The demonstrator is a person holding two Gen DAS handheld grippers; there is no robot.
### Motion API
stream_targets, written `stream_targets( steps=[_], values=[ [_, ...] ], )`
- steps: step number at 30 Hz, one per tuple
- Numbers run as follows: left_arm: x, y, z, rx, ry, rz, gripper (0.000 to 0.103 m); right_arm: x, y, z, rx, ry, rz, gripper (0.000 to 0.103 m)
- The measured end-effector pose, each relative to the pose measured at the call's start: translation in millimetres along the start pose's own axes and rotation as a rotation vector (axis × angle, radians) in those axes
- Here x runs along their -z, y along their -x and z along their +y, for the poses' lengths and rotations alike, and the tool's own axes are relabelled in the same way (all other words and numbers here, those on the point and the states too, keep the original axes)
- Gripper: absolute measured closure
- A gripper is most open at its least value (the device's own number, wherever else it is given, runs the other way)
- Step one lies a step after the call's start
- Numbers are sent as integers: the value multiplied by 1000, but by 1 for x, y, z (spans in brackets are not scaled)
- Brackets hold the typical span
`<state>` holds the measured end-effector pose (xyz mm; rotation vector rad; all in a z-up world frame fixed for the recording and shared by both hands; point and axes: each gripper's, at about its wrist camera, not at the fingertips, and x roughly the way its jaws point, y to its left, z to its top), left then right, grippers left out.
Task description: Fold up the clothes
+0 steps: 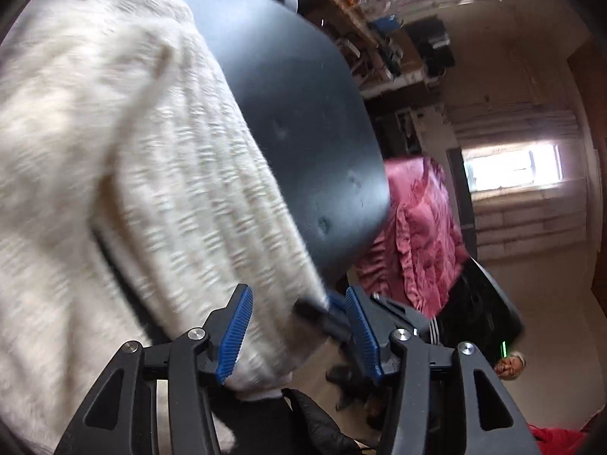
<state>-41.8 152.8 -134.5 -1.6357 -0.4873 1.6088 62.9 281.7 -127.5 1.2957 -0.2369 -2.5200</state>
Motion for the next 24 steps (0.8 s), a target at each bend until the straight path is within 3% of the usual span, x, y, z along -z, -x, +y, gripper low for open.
stream_targets(
  steps=[8, 9, 10, 12, 14, 16, 17, 24],
  values=[
    [-22, -33, -3, -175, 16, 97, 53, 8, -11, 23, 0, 111, -9, 90],
    [-22, -36, 0, -178, 29, 95, 55, 8, -14, 23, 5, 111, -6, 89],
    [-22, -37, 4, -170, 41, 87, 65, 7, -16, 22, 10, 106, -3, 88],
    [-20, -37, 14, -153, 64, 69, 74, 10, -19, 10, 17, 62, 14, 88],
    [-18, -36, 27, -121, 105, 49, 85, 14, -21, -4, 24, 9, 35, 81],
    [-16, -31, 34, -105, 105, 29, 86, 16, -18, -13, 2, -44, 35, 43],
    [-15, -30, 35, -109, 96, 22, 86, 16, -16, -18, -13, -70, 32, 36],
    [-13, -35, 26, -173, 45, 42, 85, 14, -3, -40, -100, -202, 13, 29]
  ],
)
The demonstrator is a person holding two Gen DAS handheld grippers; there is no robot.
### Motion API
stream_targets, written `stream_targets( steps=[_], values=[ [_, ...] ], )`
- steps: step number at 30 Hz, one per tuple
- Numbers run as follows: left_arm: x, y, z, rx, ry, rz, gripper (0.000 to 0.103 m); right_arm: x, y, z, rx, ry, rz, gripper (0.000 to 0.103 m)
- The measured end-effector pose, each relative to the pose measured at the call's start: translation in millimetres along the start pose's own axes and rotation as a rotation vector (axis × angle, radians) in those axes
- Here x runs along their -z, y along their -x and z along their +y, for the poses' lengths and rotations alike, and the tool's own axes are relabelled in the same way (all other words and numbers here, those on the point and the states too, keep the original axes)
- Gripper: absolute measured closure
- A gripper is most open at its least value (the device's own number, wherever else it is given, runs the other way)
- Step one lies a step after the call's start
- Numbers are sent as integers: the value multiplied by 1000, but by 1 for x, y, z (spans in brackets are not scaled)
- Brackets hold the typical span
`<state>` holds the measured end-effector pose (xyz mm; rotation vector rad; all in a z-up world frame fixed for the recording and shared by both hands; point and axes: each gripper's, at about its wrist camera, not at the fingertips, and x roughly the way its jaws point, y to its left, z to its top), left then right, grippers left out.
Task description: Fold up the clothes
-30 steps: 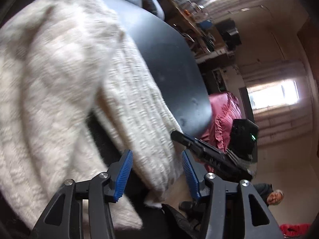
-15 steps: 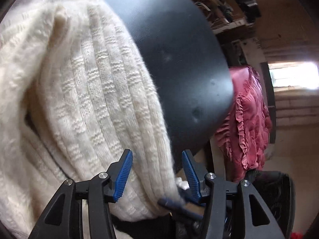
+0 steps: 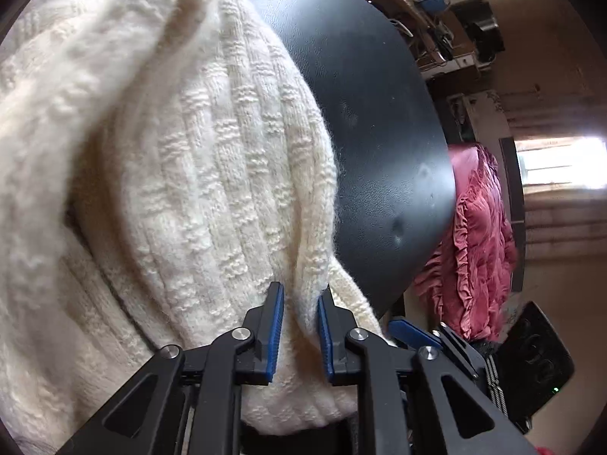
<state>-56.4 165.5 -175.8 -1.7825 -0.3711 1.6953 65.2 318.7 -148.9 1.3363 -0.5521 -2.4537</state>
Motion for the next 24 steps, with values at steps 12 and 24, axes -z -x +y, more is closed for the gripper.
stream_targets(
  steps=[12, 24],
  values=[
    [35, 177, 21, 73, -51, -464, 99, -59, 2, -2, -33, -103, -55, 28],
    [119, 362, 233, -360, 388, -811, 99, -90, -97, 42, -69, -98, 65, 28]
  ],
)
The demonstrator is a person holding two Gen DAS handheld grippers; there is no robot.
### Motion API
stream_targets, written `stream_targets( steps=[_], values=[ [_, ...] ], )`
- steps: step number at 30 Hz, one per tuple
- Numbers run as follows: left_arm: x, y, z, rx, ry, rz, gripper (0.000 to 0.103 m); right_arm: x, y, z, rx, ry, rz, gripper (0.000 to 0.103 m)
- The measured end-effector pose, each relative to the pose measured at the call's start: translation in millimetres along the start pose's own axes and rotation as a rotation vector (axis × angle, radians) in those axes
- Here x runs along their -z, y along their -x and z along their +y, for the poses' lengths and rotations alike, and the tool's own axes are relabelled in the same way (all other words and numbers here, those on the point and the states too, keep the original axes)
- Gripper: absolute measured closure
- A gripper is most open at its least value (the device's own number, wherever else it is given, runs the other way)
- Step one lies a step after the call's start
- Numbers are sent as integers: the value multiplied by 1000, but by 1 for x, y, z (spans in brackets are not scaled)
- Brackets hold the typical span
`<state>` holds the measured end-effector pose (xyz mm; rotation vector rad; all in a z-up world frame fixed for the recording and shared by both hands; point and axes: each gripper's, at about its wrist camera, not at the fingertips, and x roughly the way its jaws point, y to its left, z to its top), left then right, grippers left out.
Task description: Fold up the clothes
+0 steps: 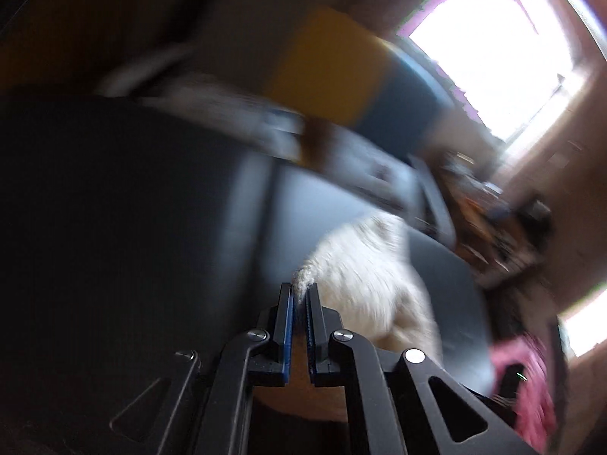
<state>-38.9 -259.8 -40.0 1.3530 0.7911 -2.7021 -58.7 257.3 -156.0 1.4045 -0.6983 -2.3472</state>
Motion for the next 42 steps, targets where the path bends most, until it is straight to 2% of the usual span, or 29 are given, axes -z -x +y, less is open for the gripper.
stream_targets(
  steps=[2, 5, 7, 13, 16, 18, 19, 21, 24, 27, 28, 31, 36, 38, 39, 40, 42],
  values=[
    [-3, -6, 40, -93, 62, 1, 99, -7, -15, 7, 8, 7, 4, 28],
    [-1, -17, 84, -167, 132, 37, 98, -14, -43, 14, 48, 28, 37, 28],
    [3, -16, 95, -176, 123, 55, 96, -18, -54, 17, 78, 40, 44, 28],
    [15, 16, 82, -242, 71, -4, 90, -21, -53, 14, 85, 32, 57, 26],
    [22, 30, 62, -135, 34, -32, 87, -21, -44, 15, 104, 25, 51, 26],
    [27, 39, 49, -59, 8, -51, 87, -25, -33, 24, 123, 41, 7, 26],
    [37, 36, 33, 10, -23, -32, 87, -31, -27, 33, 118, 63, -18, 26],
    [62, 15, -5, 161, -91, 56, 86, -41, -22, 50, 120, 111, -38, 26],
    [97, -30, -45, 327, -70, 235, 86, -52, -28, 76, 152, 209, -40, 26],
    [136, -67, -73, 398, -30, 370, 85, -53, -49, 82, 181, 238, 9, 25],
    [143, -73, -78, 421, -20, 392, 82, -53, -60, 80, 190, 236, 21, 25],
    [160, -83, -84, 489, 38, 435, 77, -47, -74, 68, 173, 193, 27, 25],
    [171, -97, -89, 532, 106, 475, 75, -22, -54, 63, 168, 223, -28, 25],
    [175, -101, -93, 552, 113, 464, 83, -9, -44, 64, 248, 280, -59, 23],
    [175, -101, -95, 555, 102, 446, 94, -4, -44, 66, 287, 319, -69, 18],
    [174, -98, -93, 552, 113, 423, 95, -1, -45, 70, 311, 359, -68, 15],
    [171, -93, -88, 545, 143, 377, 96, 5, -48, 77, 357, 439, -66, 14]
  ],
)
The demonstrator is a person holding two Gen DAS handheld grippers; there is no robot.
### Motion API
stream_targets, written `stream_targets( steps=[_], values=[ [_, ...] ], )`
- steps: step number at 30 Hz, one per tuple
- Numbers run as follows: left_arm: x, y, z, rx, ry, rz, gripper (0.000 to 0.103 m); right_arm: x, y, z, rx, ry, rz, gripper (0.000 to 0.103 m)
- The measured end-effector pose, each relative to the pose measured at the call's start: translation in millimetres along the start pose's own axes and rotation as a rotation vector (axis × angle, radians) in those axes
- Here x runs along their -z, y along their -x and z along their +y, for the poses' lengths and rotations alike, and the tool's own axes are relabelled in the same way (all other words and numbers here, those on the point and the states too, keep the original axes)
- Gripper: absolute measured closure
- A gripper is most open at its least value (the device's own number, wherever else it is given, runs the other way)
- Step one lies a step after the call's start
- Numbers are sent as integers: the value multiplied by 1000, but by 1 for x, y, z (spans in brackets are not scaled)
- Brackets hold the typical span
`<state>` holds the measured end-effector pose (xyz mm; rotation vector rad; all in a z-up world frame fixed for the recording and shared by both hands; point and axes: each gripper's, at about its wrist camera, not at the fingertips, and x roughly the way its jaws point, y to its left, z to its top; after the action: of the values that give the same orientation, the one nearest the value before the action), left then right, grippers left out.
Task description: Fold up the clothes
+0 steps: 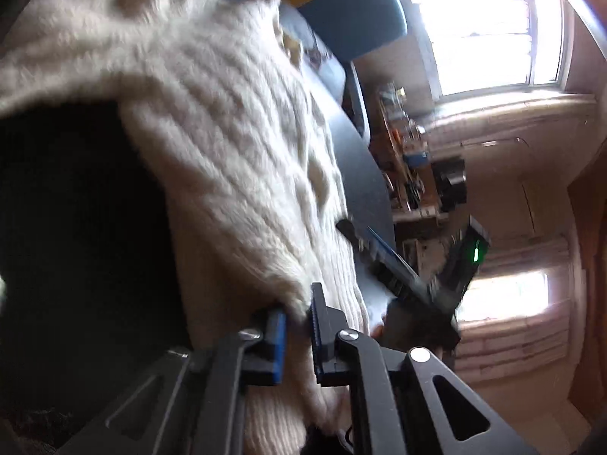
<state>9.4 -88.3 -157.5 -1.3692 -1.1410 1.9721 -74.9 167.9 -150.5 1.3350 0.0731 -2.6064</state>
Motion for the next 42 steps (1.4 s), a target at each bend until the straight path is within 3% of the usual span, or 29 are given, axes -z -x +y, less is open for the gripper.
stream_targets(
  steps=[5, 7, 9, 13, 20, 21, 24, 27, 29, 32, 36, 37, 40, 42],
  values=[
    [3, 39, 12, -15, 29, -112, 97, 7, 1, 25, 110, 203, -7, 14],
    [2, 55, 20, -42, 38, -148, 97, 10, -18, 34, 149, 264, 55, 11],
    [0, 69, 31, -82, 52, -178, 97, 11, -28, 24, 141, 217, 78, 0],
    [-7, 72, 47, -141, 68, -176, 97, 13, -32, -6, 107, 91, 91, 0],
    [-21, 65, 56, -228, 70, -147, 97, 3, -23, -25, 257, 91, 124, 0],
    [-21, 64, 56, -226, 70, -139, 97, 3, -18, -21, 236, 99, 116, 0],
    [-20, 62, 41, -233, 28, -142, 97, 4, 11, 4, 63, 142, 59, 0],
    [-10, 84, 36, -201, 27, -177, 93, 5, 39, 28, -110, 183, 1, 0],
    [-6, 108, 37, -212, 37, -227, 92, 15, 38, 50, -191, 233, 26, 0],
    [4, 154, 43, -305, 40, -324, 89, 32, 19, 70, -205, 290, 87, 0],
    [43, 235, 56, -592, -71, -467, 84, 41, 16, 66, -183, 255, 70, 0],
    [50, 241, 54, -621, -125, -481, 82, 43, 15, 65, -177, 246, 65, 0],
    [71, 242, 48, -651, -274, -439, 76, 49, 13, 61, -160, 221, 52, 0],
    [72, 205, 32, -721, -413, -363, 72, 54, 11, 59, -149, 203, 43, 0]
  ],
)
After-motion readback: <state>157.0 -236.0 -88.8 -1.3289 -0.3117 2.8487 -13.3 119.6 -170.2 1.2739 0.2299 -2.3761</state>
